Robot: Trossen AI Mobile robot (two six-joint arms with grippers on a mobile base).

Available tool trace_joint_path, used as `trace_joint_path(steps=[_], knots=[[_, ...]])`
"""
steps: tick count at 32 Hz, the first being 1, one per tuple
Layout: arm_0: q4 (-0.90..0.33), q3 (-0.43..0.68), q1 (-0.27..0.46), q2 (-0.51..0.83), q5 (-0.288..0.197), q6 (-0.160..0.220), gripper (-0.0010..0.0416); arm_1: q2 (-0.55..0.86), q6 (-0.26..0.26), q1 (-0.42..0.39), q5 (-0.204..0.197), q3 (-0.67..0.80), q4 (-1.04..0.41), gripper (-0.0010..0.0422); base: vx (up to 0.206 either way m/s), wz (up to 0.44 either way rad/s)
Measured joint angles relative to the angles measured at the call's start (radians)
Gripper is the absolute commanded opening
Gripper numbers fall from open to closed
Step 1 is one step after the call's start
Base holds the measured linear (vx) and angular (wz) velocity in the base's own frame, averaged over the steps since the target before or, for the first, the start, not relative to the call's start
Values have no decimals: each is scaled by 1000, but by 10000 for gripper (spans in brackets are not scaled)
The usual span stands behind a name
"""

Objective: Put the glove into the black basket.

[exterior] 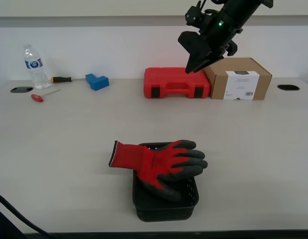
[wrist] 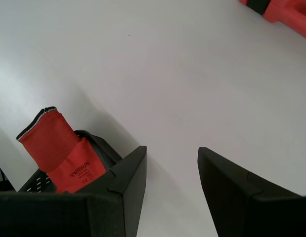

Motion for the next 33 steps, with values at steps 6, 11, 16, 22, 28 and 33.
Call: trace_joint_path(steps=[6, 11, 16, 22, 28, 33], knots=[[0, 0, 0, 0, 0, 0, 142, 0, 0, 0, 0, 0, 0, 0, 0, 0], [0, 0, 0, 0, 0, 0, 143, 0, 0, 0, 0, 0, 0, 0, 0, 0], [0, 0, 0, 0, 0, 0, 142, 0, 0, 0, 0, 0, 0, 0, 0, 0], [0, 0, 0, 0, 0, 0, 142, 0, 0, 0, 0, 0, 0, 0, 0, 0], [0, 0, 0, 0, 0, 0, 142, 0, 0, 0, 0, 0, 0, 0, 0, 0], [0, 0, 1, 0, 0, 0, 143, 0, 0, 0, 0, 0, 0, 0, 0, 0]])
